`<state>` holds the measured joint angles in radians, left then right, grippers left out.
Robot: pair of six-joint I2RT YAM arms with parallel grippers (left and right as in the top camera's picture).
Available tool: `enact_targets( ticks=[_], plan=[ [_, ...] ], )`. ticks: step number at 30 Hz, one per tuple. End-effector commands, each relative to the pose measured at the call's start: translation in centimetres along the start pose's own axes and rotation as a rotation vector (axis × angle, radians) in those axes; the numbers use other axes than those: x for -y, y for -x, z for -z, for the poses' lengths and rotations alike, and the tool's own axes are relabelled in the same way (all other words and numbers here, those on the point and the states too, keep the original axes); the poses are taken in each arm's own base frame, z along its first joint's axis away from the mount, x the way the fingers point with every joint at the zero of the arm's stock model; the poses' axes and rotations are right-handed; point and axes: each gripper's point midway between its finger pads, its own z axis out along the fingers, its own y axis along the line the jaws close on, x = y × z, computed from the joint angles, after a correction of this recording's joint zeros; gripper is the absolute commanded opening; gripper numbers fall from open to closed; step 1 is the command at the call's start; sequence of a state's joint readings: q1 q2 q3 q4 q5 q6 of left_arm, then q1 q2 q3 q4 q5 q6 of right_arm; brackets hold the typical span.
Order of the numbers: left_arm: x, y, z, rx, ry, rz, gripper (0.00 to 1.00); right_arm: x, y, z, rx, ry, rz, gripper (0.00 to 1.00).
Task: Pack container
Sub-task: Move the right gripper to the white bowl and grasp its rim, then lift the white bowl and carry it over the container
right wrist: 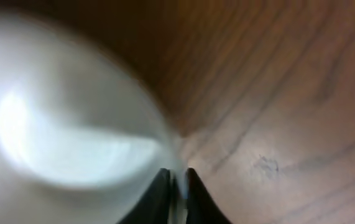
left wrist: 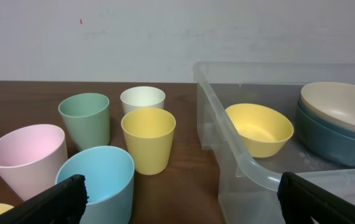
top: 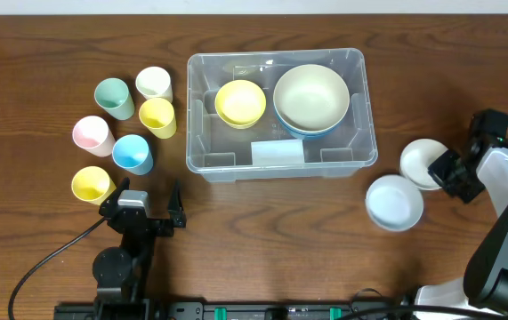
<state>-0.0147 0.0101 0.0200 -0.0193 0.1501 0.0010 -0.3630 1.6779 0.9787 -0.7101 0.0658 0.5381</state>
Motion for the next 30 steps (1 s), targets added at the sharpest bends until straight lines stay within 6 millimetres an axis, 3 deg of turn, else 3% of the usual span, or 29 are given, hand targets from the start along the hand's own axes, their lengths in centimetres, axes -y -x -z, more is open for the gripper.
enact_targets(
  ticks=[1, 9, 16, 20, 23, 27, 30],
  plan=[
    [0.0, -1.5, -0.1, -0.044, -0.005, -0.005, 0.98, 0.1, 0.4, 0.1, 0.014, -0.003, -0.004, 0.01],
    [0.0, -1.5, -0.1, -0.044, -0.005, -0.005, 0.98, -1.2, 2.9, 1.8, 0.072, 0.032, -0.007, 0.01],
    [0.0, -1.5, -0.1, -0.044, -0.005, -0.005, 0.98, -3.8, 6.7, 7.3, 0.152, 0.123, 0.0, 0.01],
    [0.0, -1.5, -0.1, -0.044, -0.005, -0.005, 0.98, -7.0, 8.5, 12.8, 0.217, 0.288, 0.08, 0.01],
    [0.0, -1.5, -0.1, -0.043, -0.005, -0.005, 0.98, -10.2, 8.4, 17.9, 0.263, 0.483, 0.199, 0.01],
    [0.0, -1.5, -0.1, -0.044, -0.005, -0.005, 0.98, -14.7, 6.2, 24.8, 0.327, 0.728, 0.361, 0.01],
    [0.0, -1.5, -0.1, -0.044, -0.005, -0.005, 0.98, -18.2, 3.5, 28.6, 0.376, 0.855, 0.479, 0.01]
  ],
)
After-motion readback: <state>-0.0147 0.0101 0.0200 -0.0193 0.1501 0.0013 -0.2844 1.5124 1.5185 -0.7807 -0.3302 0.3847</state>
